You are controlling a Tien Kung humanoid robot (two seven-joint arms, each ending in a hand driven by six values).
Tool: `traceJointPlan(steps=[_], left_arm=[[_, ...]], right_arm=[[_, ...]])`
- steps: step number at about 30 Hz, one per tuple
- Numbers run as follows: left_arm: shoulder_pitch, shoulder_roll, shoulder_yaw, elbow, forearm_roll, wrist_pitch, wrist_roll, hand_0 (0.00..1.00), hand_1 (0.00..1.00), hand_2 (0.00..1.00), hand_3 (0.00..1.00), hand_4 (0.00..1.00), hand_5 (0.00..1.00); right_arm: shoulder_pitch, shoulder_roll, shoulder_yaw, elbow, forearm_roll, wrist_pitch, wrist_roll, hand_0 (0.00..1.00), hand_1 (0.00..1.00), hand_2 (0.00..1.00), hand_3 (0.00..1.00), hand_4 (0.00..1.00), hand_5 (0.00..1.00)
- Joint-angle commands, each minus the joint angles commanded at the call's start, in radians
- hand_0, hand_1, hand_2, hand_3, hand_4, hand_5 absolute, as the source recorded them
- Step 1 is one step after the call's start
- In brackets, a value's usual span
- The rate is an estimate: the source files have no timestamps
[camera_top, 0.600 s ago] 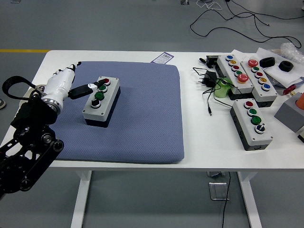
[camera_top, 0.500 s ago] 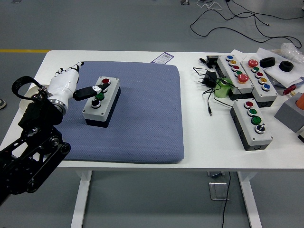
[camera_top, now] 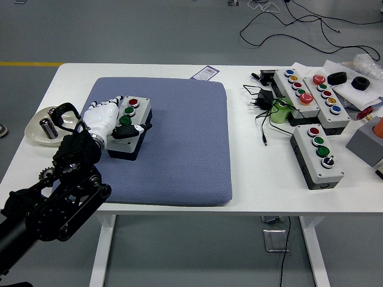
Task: Pick up the button,place it on the desk,press the button,press the button
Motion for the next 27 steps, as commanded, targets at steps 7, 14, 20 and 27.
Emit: traceJointPlan(steps=[7,14,20,27], left_arm=[[-0.015,-0.038,0.003,0.070,0.037,-0.012,0.000,0.992,0.998,0.998,0.998,0.998,0.763],[-0.027,-0.046,0.001,0.097,0.066,0.001,0.000,0.965,0.998,0.998,0.998,0.998,0.742],[-0.031,-0.051,-0.001,0.118,0.101,0.000,0.000,0.897,0.998,0.998,0.998,0.998,0.697],[-0.033,-0.058,-0.008,0.144,0.130,-0.028,0.000,0.876,0.998,0.998,0.998,0.998,0.682]], right_arm=[[-0.002,-0.002,-0.002,0.000,0.003,0.000,-0.001,0.674,0.648,0.697,0.643,0.328,0.195],[-0.002,-0.004,0.000,0.000,0.002,0.001,-0.001,0.673,0.648,0.698,0.643,0.330,0.194],[-0.001,-0.005,0.006,0.000,-0.005,0.000,-0.001,0.674,0.649,0.698,0.643,0.328,0.193],[-0.001,-0.006,0.009,0.000,-0.006,0.000,-0.002,0.674,0.649,0.698,0.643,0.328,0.193]])
